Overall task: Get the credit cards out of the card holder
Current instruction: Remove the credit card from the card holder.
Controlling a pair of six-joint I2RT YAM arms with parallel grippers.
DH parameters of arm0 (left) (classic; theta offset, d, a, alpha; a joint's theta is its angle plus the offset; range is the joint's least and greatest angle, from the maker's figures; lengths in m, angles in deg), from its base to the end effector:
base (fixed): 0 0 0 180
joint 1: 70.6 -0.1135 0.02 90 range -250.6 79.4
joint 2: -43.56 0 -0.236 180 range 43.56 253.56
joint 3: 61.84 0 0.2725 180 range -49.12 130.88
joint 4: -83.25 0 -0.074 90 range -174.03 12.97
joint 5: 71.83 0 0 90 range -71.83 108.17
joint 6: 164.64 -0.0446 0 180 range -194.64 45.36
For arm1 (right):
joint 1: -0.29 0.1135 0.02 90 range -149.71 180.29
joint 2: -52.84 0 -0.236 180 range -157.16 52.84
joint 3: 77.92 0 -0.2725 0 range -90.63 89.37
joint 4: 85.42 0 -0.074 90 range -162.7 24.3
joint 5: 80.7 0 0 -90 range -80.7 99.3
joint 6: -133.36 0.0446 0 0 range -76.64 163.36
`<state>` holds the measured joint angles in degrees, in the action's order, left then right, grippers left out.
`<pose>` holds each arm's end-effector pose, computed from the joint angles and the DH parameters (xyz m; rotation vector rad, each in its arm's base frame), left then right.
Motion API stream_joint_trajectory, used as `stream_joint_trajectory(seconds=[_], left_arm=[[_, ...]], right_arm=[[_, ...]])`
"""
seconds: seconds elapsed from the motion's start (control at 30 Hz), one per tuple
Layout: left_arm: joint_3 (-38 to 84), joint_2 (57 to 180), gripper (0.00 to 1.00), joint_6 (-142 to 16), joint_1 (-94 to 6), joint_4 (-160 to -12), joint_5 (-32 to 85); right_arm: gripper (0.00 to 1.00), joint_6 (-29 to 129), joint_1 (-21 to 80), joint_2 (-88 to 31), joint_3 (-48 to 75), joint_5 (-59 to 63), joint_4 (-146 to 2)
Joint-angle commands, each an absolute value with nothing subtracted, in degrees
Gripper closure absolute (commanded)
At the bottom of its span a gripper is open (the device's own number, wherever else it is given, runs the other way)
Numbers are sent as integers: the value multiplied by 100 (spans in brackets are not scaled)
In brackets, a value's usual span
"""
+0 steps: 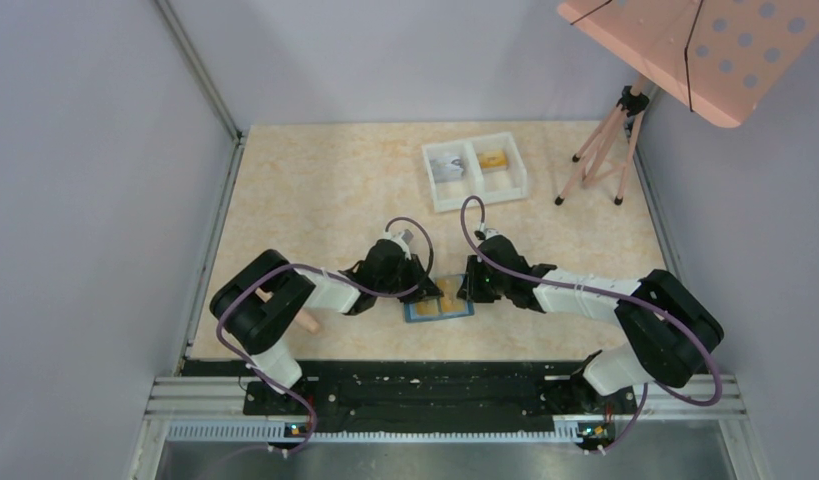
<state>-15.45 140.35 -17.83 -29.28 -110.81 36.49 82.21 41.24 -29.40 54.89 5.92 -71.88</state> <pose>0.2276 -0.2187 0.0689 -0.1340 2.4878 -1.2112 0.2170 0.1918 0.1020 -0.0749 2.5403 0.6736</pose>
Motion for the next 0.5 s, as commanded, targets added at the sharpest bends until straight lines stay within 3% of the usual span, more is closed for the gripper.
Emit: stream_joint_trajectory(seconds=[0.0, 0.17, 0.47], left_arm=[[-1581, 14103, 89, -1756, -2885, -11115, 3683], [-1618, 14024, 100, -1710, -2885, -11067, 3734], [-1680, 13934, 100, -1684, -2907, -11004, 3830]], right_arm=[[81, 8214, 4063, -2882, 5621, 582, -7043], [81, 8218, 4050, -2880, 5629, 597, -7037], [82, 8170, 3980, -2858, 5638, 604, -6995]])
